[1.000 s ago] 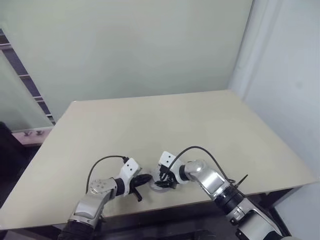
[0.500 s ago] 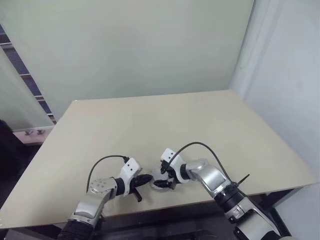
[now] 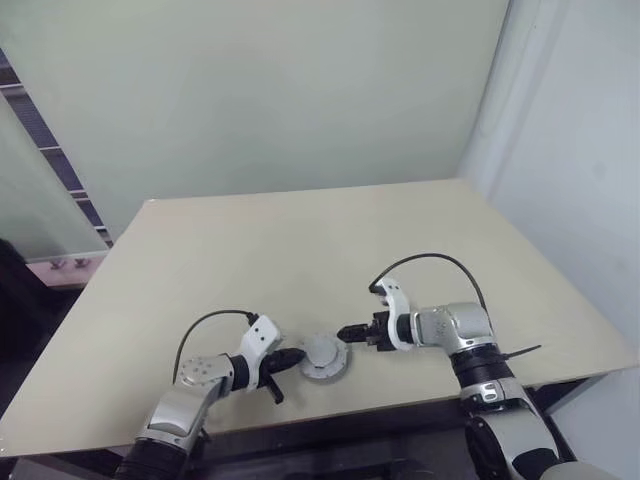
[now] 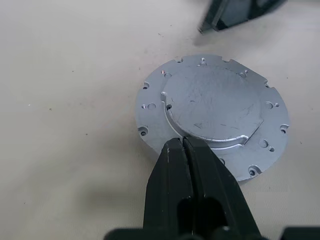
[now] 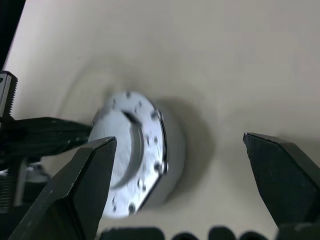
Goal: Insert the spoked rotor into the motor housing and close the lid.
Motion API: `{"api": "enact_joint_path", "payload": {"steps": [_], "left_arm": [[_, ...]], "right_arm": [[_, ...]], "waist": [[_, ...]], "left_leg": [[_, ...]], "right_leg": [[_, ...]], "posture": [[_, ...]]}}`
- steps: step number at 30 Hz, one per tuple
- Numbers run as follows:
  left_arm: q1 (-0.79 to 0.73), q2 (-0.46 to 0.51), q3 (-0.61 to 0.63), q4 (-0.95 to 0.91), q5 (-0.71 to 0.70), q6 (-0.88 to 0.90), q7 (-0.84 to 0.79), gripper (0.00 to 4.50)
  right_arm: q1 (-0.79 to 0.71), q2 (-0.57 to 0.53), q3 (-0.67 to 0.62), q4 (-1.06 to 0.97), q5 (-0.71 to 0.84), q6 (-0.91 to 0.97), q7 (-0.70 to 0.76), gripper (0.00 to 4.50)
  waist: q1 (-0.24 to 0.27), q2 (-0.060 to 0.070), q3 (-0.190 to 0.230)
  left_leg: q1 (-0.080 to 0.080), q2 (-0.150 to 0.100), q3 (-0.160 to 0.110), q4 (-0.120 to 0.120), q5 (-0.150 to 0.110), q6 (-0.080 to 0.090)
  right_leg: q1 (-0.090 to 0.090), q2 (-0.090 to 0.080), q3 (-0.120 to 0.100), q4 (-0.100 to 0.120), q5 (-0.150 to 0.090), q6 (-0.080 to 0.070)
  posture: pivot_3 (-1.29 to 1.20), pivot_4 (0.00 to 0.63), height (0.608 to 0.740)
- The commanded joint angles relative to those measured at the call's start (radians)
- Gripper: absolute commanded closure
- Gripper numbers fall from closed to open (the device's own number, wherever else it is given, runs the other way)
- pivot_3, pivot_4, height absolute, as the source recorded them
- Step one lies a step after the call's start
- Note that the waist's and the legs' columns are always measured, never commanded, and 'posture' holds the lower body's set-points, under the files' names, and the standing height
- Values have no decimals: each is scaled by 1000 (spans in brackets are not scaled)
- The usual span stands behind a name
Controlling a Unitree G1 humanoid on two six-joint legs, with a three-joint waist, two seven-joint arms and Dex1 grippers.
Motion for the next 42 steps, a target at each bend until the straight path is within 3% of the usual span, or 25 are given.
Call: {"api": "enact_joint_path", "payload": {"steps": [1, 27, 30, 34, 38, 42], "left_arm": [[5, -6, -32, 14, 18, 12, -6, 4500], [17, 6, -24, -15, 19, 30, -3, 4500], [15, 6, -23, -15, 20, 31, -3, 4500], [14, 5, -21, -14, 19, 32, -3, 4500], [12, 1, -16, -13, 16, 31, -4, 4500], [12, -20, 5, -23, 0, 64, 14, 4500]], "right_arm": [[-3, 28, -70, 8, 66, 48, -24, 55], [8, 210, -341, 164, 221, 86, -186, 55], [11, 210, -348, 170, 225, 87, -200, 682], [16, 212, -360, 174, 234, 100, -216, 2042], [18, 208, -357, 175, 241, 102, -226, 3040], [17, 203, -354, 179, 249, 99, -234, 3243]], "waist": [[0, 0, 0], [-12, 0, 0], [-18, 1, 0], [-22, 1, 0], [-25, 1, 0], [-26, 1, 0]], "left_leg": [[0, 0, 0, 0, 0, 0], [0, 1, 0, 0, 0, 0], [0, 1, 0, 0, 0, 0], [0, 1, 0, 0, 0, 0], [0, 1, 0, -1, 0, 0], [0, 1, 0, -1, 0, 0]], "right_leg": [[0, 0, 0, 0, 0, 0], [0, 0, -1, 0, 0, 0], [0, 0, -1, 0, 0, 0], [0, 0, 0, 0, 0, 0], [-1, 0, 0, 0, 0, 0], [-1, 0, 0, 0, 0, 0]], "posture": [[0, 0, 740], [0, 0, 740], [0, 0, 740], [0, 0, 740], [0, 0, 740], [0, 0, 740]]}}
